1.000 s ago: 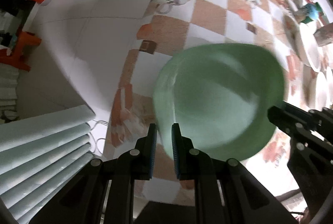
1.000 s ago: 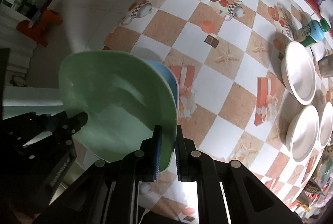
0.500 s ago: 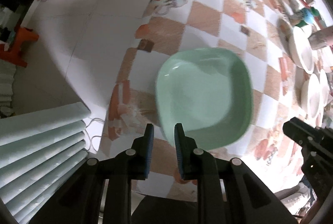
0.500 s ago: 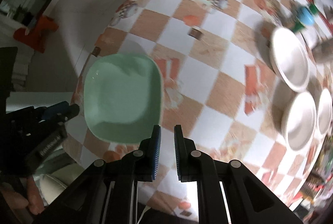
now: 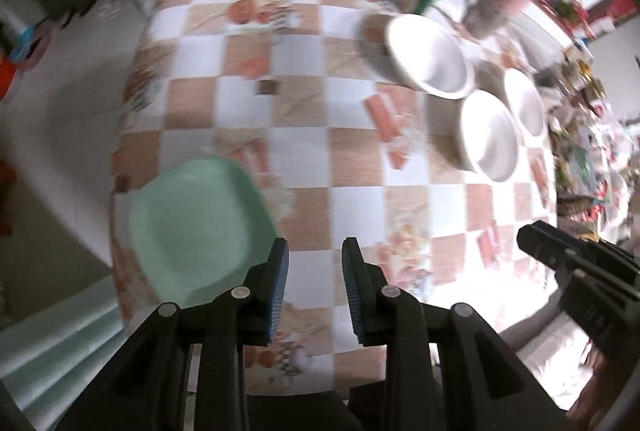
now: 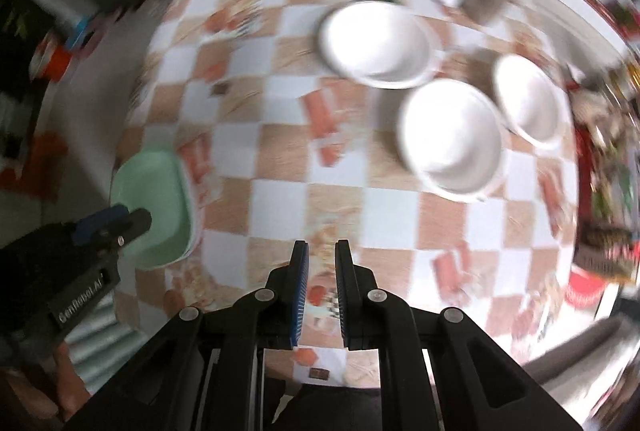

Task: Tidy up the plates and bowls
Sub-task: 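Withdraw the left tool from the plate stack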

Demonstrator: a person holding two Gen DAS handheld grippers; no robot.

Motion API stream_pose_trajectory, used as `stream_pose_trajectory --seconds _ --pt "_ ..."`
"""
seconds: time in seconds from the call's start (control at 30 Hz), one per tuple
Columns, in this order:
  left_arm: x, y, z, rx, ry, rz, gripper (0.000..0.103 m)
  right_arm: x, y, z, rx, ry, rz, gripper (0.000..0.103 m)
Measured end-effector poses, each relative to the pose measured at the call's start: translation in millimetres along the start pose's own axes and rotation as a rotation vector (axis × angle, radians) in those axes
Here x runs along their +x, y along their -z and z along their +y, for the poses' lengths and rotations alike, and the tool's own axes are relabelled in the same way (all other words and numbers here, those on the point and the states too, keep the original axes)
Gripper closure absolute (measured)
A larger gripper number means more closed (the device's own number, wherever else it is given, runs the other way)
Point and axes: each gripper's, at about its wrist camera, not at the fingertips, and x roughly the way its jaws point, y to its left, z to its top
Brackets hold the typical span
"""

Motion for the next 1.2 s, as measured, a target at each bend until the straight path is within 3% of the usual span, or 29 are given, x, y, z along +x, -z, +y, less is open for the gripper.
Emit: stream_pose_trajectory --seconds 0.3,0.5,0.93,1.2 --pt "-7.4 -15.8 -54.8 0.097 0.034 -0.021 0.072 -48.7 12.4 -78.6 0.264 0.044 -0.091 0.089" --pt "-7.6 -18.1 -82.9 0.106 -0.001 -0.040 0.072 -52.4 12.6 -99.9 0.224 0.167 -0.096 0.088" --pt "-2.7 -17.4 -151.6 0.069 -0.142 -0.025 0.071 -52.4 -4.3 -153.6 0.098 0.098 -0.148 0.088" --pt "-10.8 -10.6 -192.3 0.087 -0.203 -0.050 0.067 -37.2 -2.0 -207.7 0.169 -0.031 -0.119 0.088"
